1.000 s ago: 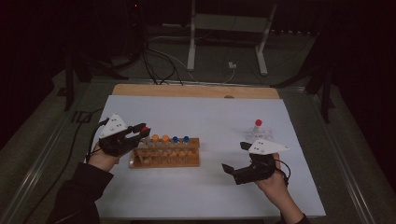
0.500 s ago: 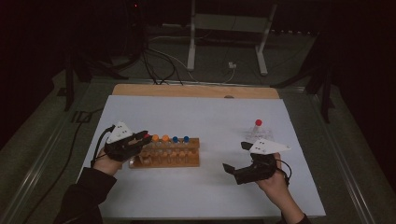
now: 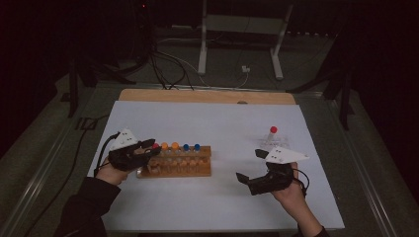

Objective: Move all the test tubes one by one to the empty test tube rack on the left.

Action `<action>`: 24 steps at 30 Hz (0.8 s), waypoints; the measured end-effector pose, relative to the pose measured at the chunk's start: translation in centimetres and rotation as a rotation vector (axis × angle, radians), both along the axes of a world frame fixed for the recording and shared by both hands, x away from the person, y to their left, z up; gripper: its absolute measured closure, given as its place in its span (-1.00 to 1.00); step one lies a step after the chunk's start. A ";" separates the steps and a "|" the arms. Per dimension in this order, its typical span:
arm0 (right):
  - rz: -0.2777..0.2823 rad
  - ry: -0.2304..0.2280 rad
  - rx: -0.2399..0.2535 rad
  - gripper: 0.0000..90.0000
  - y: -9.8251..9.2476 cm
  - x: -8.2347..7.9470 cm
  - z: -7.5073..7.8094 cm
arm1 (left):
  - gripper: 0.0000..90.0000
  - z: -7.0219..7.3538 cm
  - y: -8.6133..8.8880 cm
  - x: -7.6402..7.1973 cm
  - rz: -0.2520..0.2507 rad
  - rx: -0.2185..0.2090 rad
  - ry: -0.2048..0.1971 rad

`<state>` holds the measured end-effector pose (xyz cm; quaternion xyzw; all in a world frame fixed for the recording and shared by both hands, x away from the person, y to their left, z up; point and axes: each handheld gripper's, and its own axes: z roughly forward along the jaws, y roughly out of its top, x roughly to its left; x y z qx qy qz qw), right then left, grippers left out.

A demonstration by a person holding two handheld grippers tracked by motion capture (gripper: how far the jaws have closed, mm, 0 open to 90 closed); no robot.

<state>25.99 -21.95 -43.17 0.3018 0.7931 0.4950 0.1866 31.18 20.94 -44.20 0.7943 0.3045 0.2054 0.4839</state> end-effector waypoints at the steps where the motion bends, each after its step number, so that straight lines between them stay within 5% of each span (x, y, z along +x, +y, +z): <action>1: 0.000 0.000 -0.001 -1.00 0.0 0.0 0.1 | 0.11 0.1 0.1 -0.1 -0.005 -0.005 0.008; 11: -0.044 -0.026 0.027 -1.00 -1.6 0.9 0.7 | -0.79 1.0 -0.1 -1.7 -0.070 -0.023 0.036; 24: -0.180 -0.016 -0.021 -1.00 -5.6 4.5 -0.9 | -0.95 1.1 -0.5 -2.7 -0.112 -0.027 0.025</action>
